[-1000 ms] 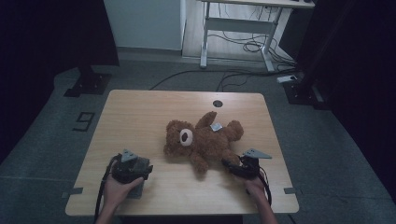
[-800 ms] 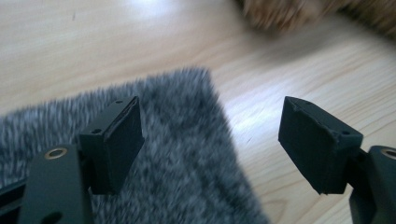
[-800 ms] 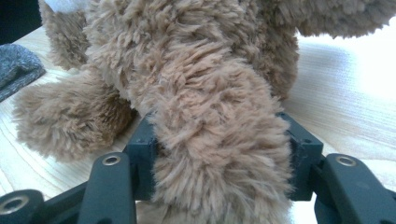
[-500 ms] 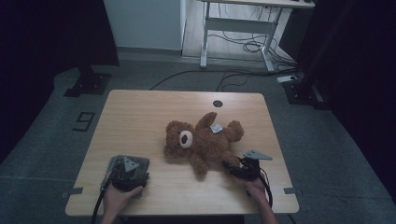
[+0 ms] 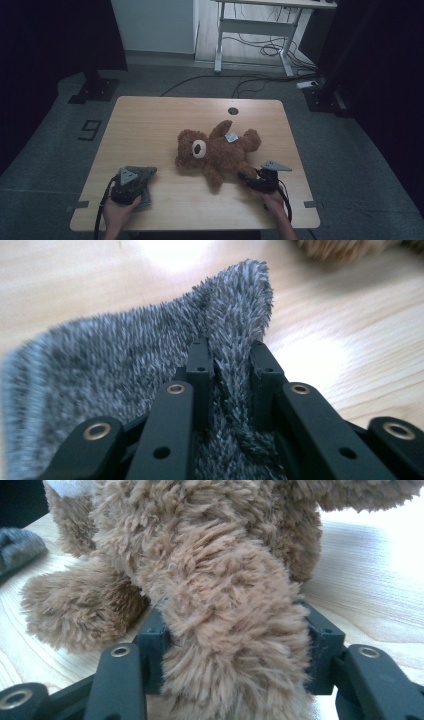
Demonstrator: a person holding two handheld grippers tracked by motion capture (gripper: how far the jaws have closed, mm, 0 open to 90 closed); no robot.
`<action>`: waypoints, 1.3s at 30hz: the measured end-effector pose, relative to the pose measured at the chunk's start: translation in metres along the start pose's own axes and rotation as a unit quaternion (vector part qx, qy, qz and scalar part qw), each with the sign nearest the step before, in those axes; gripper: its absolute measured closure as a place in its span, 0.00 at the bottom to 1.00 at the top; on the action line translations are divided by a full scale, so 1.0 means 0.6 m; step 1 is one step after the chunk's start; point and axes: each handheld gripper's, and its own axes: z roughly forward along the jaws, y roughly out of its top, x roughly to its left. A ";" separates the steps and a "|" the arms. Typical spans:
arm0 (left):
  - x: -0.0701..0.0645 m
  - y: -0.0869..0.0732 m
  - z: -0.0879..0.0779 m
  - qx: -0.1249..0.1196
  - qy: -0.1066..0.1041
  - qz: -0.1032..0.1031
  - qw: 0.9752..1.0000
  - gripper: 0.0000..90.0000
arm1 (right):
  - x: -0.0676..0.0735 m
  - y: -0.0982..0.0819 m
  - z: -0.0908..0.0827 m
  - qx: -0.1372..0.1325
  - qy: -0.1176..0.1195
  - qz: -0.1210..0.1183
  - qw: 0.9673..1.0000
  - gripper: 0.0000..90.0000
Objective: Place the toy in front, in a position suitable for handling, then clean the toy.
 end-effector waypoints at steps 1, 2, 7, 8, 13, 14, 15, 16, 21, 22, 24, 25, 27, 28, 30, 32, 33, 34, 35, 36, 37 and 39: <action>-0.001 0.003 -0.006 -0.010 -0.003 -0.002 1.000 0.85 | 0.000 0.000 0.000 0.000 0.000 0.000 1.000 0.49; -0.002 0.005 -0.010 -0.016 -0.003 -0.003 1.000 0.85 | 0.001 0.000 -0.001 0.000 -0.001 -0.001 1.000 0.49; -0.015 0.018 -0.039 -0.057 0.001 0.004 0.998 0.87 | 0.004 -0.002 -0.003 -0.001 -0.001 -0.004 1.000 0.50; -0.017 0.020 -0.041 -0.062 0.000 0.005 0.998 0.87 | 0.004 -0.002 -0.004 -0.001 -0.001 -0.005 1.000 0.50; -0.018 0.020 -0.039 -0.066 -0.011 -0.003 0.998 0.87 | 0.001 -0.002 -0.004 0.000 0.005 -0.010 1.000 0.51; -0.017 0.020 -0.039 -0.067 -0.013 -0.005 0.998 0.87 | 0.000 -0.002 -0.004 0.000 0.006 -0.011 1.000 0.52; -0.017 0.020 -0.039 -0.069 -0.016 -0.007 0.997 0.87 | 0.000 -0.002 -0.004 0.000 0.008 -0.011 1.000 0.53; -0.017 0.021 -0.040 -0.071 -0.018 -0.009 0.997 0.87 | 0.000 -0.002 -0.004 0.001 0.010 -0.011 1.000 0.53; -0.025 0.028 -0.046 -0.078 -0.028 -0.002 0.997 0.87 | -0.001 -0.001 -0.004 0.000 0.014 -0.025 1.000 0.58; -0.028 0.031 -0.047 -0.080 -0.030 0.000 0.996 0.87 | -0.001 -0.001 -0.004 -0.001 0.012 -0.034 0.999 0.60; -0.034 0.037 -0.049 -0.086 -0.034 0.006 0.996 0.87 | -0.001 0.001 -0.004 -0.001 0.010 -0.046 0.999 0.63; -0.038 0.041 -0.050 -0.090 -0.037 0.009 0.995 0.87 | -0.001 0.003 -0.003 -0.002 0.010 -0.048 0.999 0.64; -0.048 0.050 -0.050 -0.096 -0.044 0.019 0.994 0.87 | -0.002 0.005 -0.003 -0.005 0.011 -0.047 0.999 0.65; -0.054 0.055 -0.049 -0.097 -0.047 0.026 0.994 0.87 | -0.002 0.005 -0.004 -0.005 0.011 -0.047 0.999 0.65; -0.067 0.066 -0.045 -0.100 -0.054 0.037 0.993 0.87 | -0.002 0.005 -0.005 -0.004 0.010 -0.048 0.999 0.64; -0.080 0.077 -0.040 -0.103 -0.063 0.047 0.992 0.87 | -0.001 0.005 -0.005 -0.005 0.009 -0.045 0.999 0.64; -0.086 0.083 -0.036 -0.104 -0.068 0.051 0.991 0.87 | -0.001 0.004 -0.005 -0.007 0.009 -0.042 0.999 0.63; -0.093 0.089 -0.033 -0.106 -0.074 0.053 0.990 0.87 | -0.001 0.004 -0.005 -0.009 0.009 -0.039 0.999 0.63; -0.099 0.096 -0.028 -0.107 -0.083 0.053 0.989 0.87 | -0.001 0.004 -0.005 -0.009 0.010 -0.036 0.999 0.63; -0.107 0.104 -0.023 -0.108 -0.090 0.056 0.988 0.87 | -0.002 0.005 -0.005 -0.011 0.011 -0.036 0.999 0.63; -0.117 0.111 -0.018 -0.109 -0.095 0.062 0.988 0.87 | -0.002 0.005 -0.005 -0.012 0.012 -0.036 0.999 0.63; -0.138 0.129 -0.004 -0.111 -0.104 0.074 0.986 0.87 | -0.003 0.006 -0.004 -0.015 0.012 -0.039 0.999 0.64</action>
